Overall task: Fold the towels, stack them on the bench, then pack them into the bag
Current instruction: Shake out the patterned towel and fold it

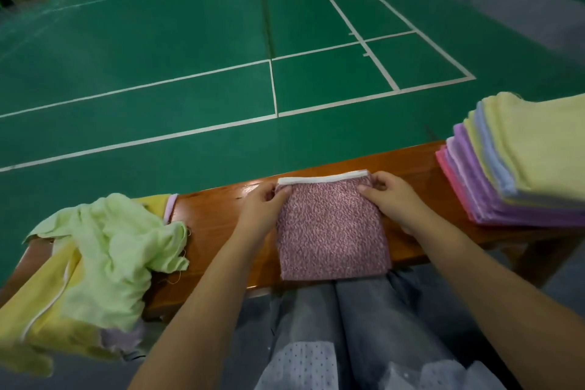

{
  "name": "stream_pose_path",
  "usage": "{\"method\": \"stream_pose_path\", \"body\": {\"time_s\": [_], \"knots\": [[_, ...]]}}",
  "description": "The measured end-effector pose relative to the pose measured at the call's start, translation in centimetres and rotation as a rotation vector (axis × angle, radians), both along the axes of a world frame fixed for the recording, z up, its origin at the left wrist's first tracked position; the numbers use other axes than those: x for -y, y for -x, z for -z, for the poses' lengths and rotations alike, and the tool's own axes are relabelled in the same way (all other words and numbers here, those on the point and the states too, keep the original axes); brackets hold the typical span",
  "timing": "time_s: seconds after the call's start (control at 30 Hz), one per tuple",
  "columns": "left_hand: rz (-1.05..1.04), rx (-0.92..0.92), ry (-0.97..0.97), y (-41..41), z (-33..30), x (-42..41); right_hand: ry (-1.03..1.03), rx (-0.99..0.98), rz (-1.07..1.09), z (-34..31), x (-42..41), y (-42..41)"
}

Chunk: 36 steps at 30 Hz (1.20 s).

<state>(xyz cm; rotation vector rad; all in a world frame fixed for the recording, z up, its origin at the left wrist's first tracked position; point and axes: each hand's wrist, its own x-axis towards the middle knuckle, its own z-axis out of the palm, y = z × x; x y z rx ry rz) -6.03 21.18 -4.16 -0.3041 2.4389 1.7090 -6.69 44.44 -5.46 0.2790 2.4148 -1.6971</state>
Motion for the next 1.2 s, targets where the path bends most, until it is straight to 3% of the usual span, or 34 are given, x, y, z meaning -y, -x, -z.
{"method": "stream_pose_path", "body": {"time_s": [0.17, 0.33, 0.63, 0.83, 0.97, 1.1, 1.2], "knots": [[0.000, 0.151, 0.218, 2.0, 2.8, -0.3, -0.232, 0.127, -0.049, 2.2, 0.9, 2.1], [-0.017, 0.240, 0.157, -1.3, 2.7, 1.1, -0.258, 0.129, -0.039, 2.1, 0.4, 0.6], [0.030, 0.285, 0.239, -8.7, 3.6, 0.5, -0.330, 0.118, 0.001, 4.1, -0.1, -7.2], [-0.066, 0.211, 0.111, -8.9, 3.4, 0.1, -0.256, 0.013, 0.083, 3.5, 0.8, -8.9], [-0.101, 0.099, 0.070, -9.2, 2.8, -0.2, -0.351, 0.012, 0.099, 3.4, 0.8, -9.1], [-0.050, 0.174, -0.141, -9.6, 2.2, -0.4, -0.403, 0.039, 0.101, 3.6, 0.8, -9.3], [-0.017, 0.201, -0.148, -9.8, 2.4, -0.2, -0.403, 0.029, 0.122, 3.4, 0.7, -9.4]]}}
